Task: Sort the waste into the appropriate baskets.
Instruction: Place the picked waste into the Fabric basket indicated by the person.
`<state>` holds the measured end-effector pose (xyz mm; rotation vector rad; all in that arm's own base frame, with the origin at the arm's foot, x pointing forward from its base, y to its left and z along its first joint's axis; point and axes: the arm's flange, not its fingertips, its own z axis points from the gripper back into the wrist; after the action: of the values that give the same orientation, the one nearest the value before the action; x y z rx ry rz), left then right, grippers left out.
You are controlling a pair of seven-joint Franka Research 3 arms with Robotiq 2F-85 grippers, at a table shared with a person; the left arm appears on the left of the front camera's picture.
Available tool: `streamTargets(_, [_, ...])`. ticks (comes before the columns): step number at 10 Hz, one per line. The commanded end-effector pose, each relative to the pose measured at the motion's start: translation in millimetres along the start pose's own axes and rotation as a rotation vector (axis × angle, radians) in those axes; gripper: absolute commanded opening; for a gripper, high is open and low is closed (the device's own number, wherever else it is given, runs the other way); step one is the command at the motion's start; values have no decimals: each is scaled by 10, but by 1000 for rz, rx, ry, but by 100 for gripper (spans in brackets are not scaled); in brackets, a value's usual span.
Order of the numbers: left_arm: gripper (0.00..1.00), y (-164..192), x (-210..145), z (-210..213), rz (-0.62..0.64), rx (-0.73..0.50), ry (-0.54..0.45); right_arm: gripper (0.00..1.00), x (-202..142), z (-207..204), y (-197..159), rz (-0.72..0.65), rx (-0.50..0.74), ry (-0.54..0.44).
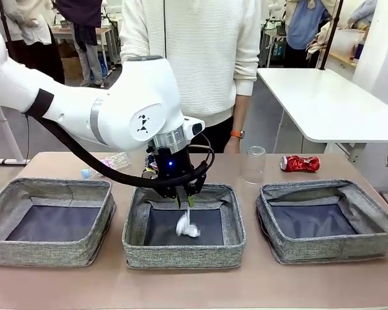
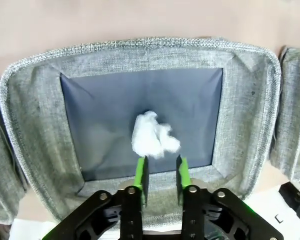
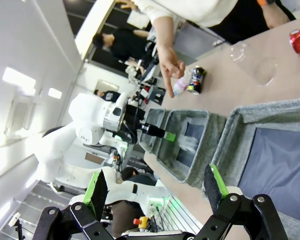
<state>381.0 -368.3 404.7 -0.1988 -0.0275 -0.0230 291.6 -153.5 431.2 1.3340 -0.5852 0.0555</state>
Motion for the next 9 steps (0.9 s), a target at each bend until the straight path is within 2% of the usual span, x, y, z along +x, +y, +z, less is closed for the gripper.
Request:
streamTargets(1, [68,-24,15,23,24,28,-5,100,23,-9,-2,23,15,-16])
streamTargets(2, [100,-23,15,30,28,25,-6,100,23,-9,-2,23,15,-16])
streamTargets(7, [100,5,15,137,25,-18,4,100,23,-9,-2,23,15,-16])
streamTargets(9, [100,136,-38,444,-32,-130,40,100,23,-9,-2,23,15,-16])
